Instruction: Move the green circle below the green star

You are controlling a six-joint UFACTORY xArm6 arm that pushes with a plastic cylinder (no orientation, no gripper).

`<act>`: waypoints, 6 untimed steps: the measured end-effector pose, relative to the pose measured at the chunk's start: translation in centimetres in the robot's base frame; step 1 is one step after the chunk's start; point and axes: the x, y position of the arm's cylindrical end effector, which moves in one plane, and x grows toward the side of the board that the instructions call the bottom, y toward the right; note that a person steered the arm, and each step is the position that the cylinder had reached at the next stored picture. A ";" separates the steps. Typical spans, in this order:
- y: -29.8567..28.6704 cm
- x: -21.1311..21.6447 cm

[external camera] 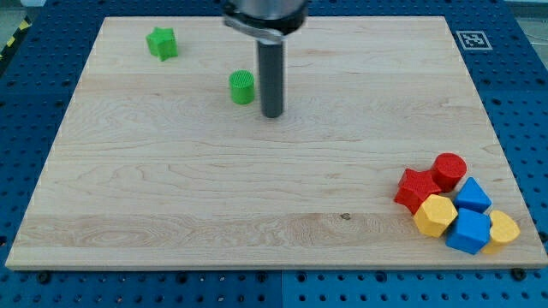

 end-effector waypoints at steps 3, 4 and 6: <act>-11.4 -5.5; -12.0 -5.5; -3.9 -1.0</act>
